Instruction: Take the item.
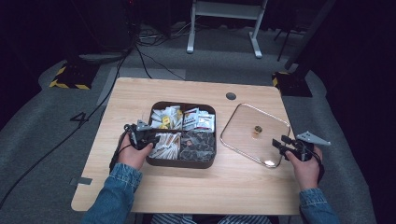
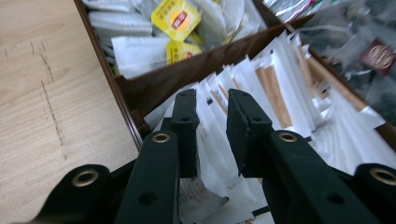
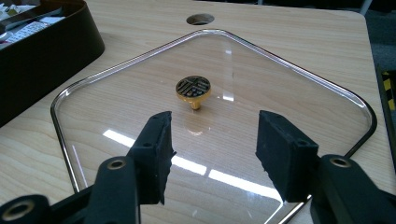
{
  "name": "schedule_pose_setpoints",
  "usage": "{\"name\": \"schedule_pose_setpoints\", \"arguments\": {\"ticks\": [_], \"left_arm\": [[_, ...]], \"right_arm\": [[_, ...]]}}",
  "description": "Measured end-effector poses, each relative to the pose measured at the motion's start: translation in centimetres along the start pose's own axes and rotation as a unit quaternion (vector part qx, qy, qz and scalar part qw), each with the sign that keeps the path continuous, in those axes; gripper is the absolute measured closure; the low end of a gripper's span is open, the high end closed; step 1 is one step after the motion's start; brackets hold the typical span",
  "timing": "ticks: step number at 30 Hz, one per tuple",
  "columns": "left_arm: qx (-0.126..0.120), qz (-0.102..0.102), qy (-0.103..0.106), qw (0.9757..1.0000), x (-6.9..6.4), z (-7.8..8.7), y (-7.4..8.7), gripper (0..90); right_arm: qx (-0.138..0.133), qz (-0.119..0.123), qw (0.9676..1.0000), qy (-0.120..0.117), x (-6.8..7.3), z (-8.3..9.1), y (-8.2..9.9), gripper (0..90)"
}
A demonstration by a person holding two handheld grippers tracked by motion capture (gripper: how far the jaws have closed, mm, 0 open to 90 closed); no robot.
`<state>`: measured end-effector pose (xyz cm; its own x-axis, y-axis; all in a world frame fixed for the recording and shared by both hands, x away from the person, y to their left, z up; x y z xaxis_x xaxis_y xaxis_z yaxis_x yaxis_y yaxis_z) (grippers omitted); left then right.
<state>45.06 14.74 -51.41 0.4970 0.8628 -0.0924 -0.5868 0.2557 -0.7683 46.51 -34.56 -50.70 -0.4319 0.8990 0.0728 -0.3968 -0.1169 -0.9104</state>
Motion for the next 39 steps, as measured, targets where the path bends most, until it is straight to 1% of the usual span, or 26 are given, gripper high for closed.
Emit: {"name": "schedule_pose_setpoints", "arguments": {"ticks": [4,6,10,14,16,18,19,20,22,25,26,27,28,30,31,34,38,39], "left_arm": [[0.013,-0.007,-0.014,0.9998,0.1,-0.2,0.3,71.7],[0.014,-0.002,-0.015,0.9998,0.2,-0.1,0.3,72.3],[0.014,-0.003,-0.020,0.9997,0.2,0.1,0.3,74.3],[0.022,-0.007,-0.029,0.9993,0.1,0.1,0.3,76.0],[0.029,-0.003,-0.029,0.9992,0.2,0.0,0.3,75.0],[0.031,-0.004,-0.031,0.9990,0.3,-0.2,0.3,72.2],[0.032,-0.005,-0.031,0.9990,0.3,-0.4,0.3,72.1],[0.033,-0.012,-0.039,0.9986,0.3,-0.5,0.3,72.0],[0.041,-0.022,-0.048,0.9977,0.4,-0.6,0.3,73.2],[0.042,-0.021,-0.054,0.9974,0.5,-0.6,0.2,76.0],[0.045,-0.019,-0.045,0.9978,0.3,-0.7,0.2,79.5],[0.046,-0.021,-0.045,0.9977,0.2,-0.8,0.3,82.3],[0.048,-0.029,-0.048,0.9973,0.2,-0.9,0.3,83.3],[0.051,-0.034,-0.050,0.9968,0.1,-1.0,0.3,85.2],[0.051,-0.033,-0.049,0.9970,0.2,-1.0,0.3,85.7],[0.044,-0.015,-0.036,0.9983,0.2,-1.0,0.3,86.9],[0.034,-0.011,-0.024,0.9991,0.3,-0.8,0.2,88.5],[0.029,-0.007,-0.018,0.9994,0.3,-0.7,0.2,88.7]], "right_arm": [[0.002,-0.002,1.0000,-0.002,-0.1,0.0,0.1,46.3],[0.003,-0.003,1.0000,-0.004,-0.1,-0.1,0.2,46.4],[0.004,0.003,0.9999,-0.009,0.3,-0.4,0.1,46.3],[0.010,0.008,0.9998,-0.013,0.7,-0.9,0.3,46.3],[0.011,0.009,0.9998,-0.015,0.9,-1.1,0.3,46.3],[0.011,0.013,0.9997,-0.016,1.0,-1.2,0.3,46.3],[0.011,0.014,0.9997,-0.017,1.0,-1.2,0.2,46.2],[0.011,0.014,0.9997,-0.018,1.1,-1.2,0.2,46.1],[0.009,0.012,0.9997,-0.017,0.9,-1.1,0.1,46.1],[0.007,0.007,0.9998,-0.015,0.6,-0.8,0.1,46.0],[0.008,0.006,0.9999,-0.014,0.5,-0.8,0.2,46.0],[0.007,0.007,0.9999,-0.013,0.5,-0.8,0.2,46.0],[0.008,0.007,0.9999,-0.013,0.4,-0.7,0.2,46.0],[0.008,0.006,0.9999,-0.012,0.4,-0.8,0.3,46.0],[0.009,0.007,0.9999,-0.013,0.4,-0.7,0.3,46.0],[0.008,0.004,0.9999,-0.012,0.4,-0.7,0.3,46.0],[0.008,0.004,0.9999,-0.011,0.3,-0.7,0.4,46.0],[0.010,0.003,0.9999,-0.009,0.2,-0.7,0.4,46.1]]}}
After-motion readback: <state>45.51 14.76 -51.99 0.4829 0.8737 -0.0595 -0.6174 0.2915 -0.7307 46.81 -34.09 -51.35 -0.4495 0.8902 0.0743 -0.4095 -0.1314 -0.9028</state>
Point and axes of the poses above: each handheld gripper's, and its own axes: z roughly backward along the jaws, y roughly out of its underside, x roughly to its left, the point moved 8 cm from there along -z, roughly forward along the jaws, and after that the axes turned 5 degrees about -x, right-handed, at the moved point
